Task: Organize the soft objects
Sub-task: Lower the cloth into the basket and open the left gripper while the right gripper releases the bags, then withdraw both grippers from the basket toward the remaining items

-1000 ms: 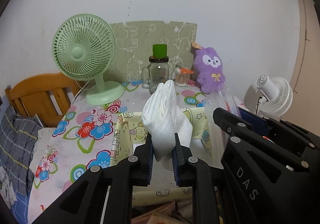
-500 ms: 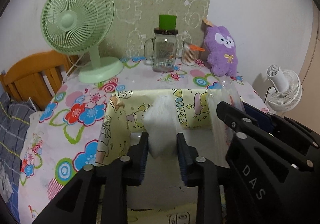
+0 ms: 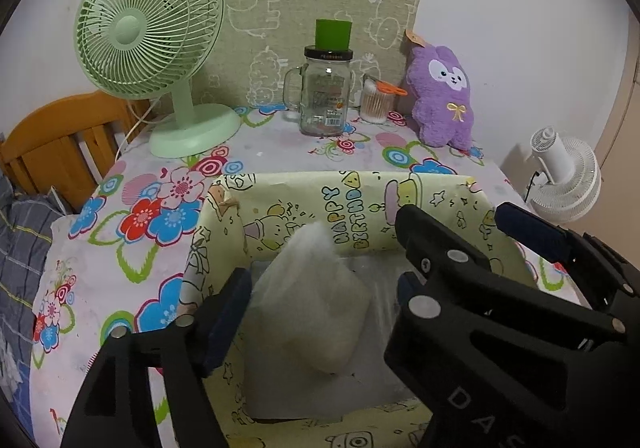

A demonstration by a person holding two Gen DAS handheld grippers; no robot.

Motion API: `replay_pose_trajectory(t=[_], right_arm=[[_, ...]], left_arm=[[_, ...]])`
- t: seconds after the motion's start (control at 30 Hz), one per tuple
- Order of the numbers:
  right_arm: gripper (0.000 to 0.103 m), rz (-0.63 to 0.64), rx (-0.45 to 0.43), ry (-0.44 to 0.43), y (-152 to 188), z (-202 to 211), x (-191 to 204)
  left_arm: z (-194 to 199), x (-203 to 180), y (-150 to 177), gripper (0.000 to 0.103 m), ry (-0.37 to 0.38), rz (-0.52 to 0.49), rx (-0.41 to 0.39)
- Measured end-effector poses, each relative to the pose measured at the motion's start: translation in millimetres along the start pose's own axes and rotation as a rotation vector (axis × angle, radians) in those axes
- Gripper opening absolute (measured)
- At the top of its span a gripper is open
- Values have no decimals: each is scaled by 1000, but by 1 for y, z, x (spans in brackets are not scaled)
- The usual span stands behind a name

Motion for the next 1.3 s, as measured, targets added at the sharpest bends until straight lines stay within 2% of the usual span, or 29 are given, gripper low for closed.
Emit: replay_pose_trajectory(t=[0.2, 0.27, 0.63, 0.83, 1.3], right_arm=[[87, -3, -9, -7, -3, 15, 0], [90, -7, -18, -12, -4, 21, 0], [96, -16, -101, -19, -8, 70, 2], [98, -12, -142, -18, -6, 96, 5], [100, -14, -183, -11, 19, 138, 6]], left_arm=[[17, -3, -4, 101, -42, -6, -43], [24, -5, -6, 103, -46, -14, -60], [66, -15, -5, 103, -16, -30, -127], [89, -18, -1, 103, -26, -36, -164], [123, -27, 26, 103, -35, -44, -202]])
Point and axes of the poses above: each gripper's, at about its wrist camera, not at the fingertips, and z roughly against the way its jaws point, x to its left, y to its underside, the point moved 5 cm from there along -z, roughly the way its jaws point, and after that the axes turned 4 degrees about -z, right-handed, at the moved point
